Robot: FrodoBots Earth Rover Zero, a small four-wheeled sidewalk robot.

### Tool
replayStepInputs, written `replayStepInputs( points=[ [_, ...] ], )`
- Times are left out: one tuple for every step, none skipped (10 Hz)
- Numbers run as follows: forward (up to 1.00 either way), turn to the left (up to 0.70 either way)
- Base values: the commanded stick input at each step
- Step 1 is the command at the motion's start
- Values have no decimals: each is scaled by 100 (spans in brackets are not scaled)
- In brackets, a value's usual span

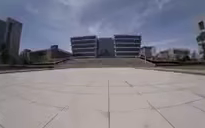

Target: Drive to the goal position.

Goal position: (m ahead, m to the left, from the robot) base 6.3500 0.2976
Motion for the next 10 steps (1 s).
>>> replayStepInputs(
  points=[
    [69, 0],
    [69, 0],
    [69, 0],
    [69, 0],
    [69, 0],
    [69, 0],
    [69, 0],
    [69, 0],
    [69, 0],
    [69, 0]
  ],
)
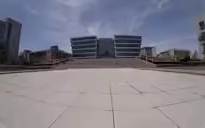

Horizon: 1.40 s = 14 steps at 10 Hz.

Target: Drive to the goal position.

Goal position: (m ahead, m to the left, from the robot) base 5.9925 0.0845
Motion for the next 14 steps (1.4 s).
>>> replayStepInputs(
  points=[
    [69, 0],
    [69, 0],
    [69, 0],
    [69, 0],
    [69, 0],
    [69, 0],
    [69, 0],
    [69, 0],
    [69, 0],
    [69, 0],
    [69, 0],
    [69, 0],
    [69, 0],
    [69, 0]
  ],
)
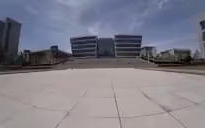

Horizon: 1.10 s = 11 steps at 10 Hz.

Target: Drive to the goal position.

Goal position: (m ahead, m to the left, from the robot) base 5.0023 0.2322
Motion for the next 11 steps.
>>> replayStepInputs(
  points=[
    [69, 0],
    [69, 0],
    [69, 0],
    [69, 0],
    [69, 0],
    [69, 0],
    [69, 0],
    [69, 0],
    [69, 0],
    [69, 0],
    [69, 0]
  ],
)
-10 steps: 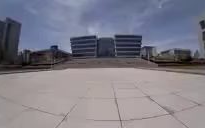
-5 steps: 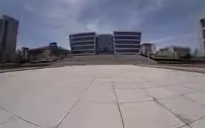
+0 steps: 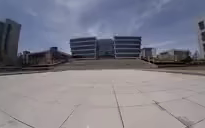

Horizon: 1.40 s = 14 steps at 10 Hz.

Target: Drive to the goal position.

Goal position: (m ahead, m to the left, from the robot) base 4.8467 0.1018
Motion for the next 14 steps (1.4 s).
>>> replayStepInputs(
  points=[
    [69, 0],
    [69, 0],
    [69, 0],
    [69, 0],
    [69, 0],
    [69, 0],
    [69, 0],
    [69, 0],
    [69, 0],
    [69, 0],
    [69, 0],
    [69, 0],
    [69, 0],
    [69, 0]
  ],
)
